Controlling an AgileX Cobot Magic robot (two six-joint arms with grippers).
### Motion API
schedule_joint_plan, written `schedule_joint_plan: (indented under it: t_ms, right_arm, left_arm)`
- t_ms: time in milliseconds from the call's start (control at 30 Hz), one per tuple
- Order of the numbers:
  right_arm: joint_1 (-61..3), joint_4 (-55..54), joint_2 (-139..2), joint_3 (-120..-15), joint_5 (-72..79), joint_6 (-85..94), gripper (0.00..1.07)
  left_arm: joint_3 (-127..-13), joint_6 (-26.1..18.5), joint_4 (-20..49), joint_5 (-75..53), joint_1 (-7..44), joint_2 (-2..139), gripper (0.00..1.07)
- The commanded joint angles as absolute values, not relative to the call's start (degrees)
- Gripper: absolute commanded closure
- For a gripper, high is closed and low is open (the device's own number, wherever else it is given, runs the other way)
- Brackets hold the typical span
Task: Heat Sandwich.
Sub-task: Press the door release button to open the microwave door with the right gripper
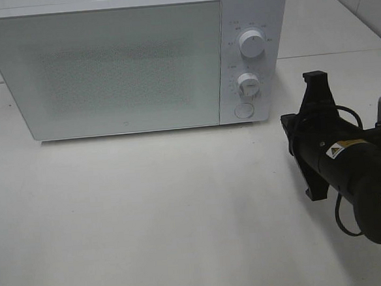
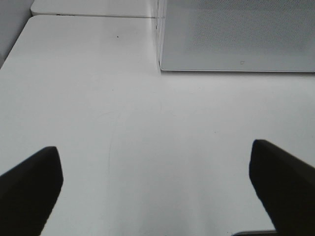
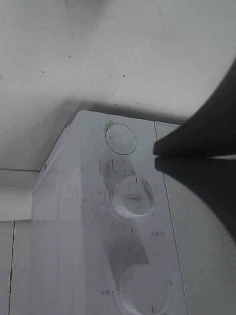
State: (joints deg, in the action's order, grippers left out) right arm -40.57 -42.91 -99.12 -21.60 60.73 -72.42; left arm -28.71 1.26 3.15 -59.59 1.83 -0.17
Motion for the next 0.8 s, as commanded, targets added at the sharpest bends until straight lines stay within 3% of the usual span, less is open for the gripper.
schedule_joint_plan:
  t_ms: [33, 800]
  right_arm:
    - [-40.74, -42.28, -98.95, -22.06, 60.56, -72.59, 1.07]
    - [-37.87, -38.16, -107.26, -31.11, 53.86, -77.41, 1.07]
  left_arm:
    - [-28.48, 1.55, 3.55, -59.13, 1.78, -1.38, 0.09]
    - [-28.48, 1.55, 3.55, -59.13, 1.78, -1.38, 0.09]
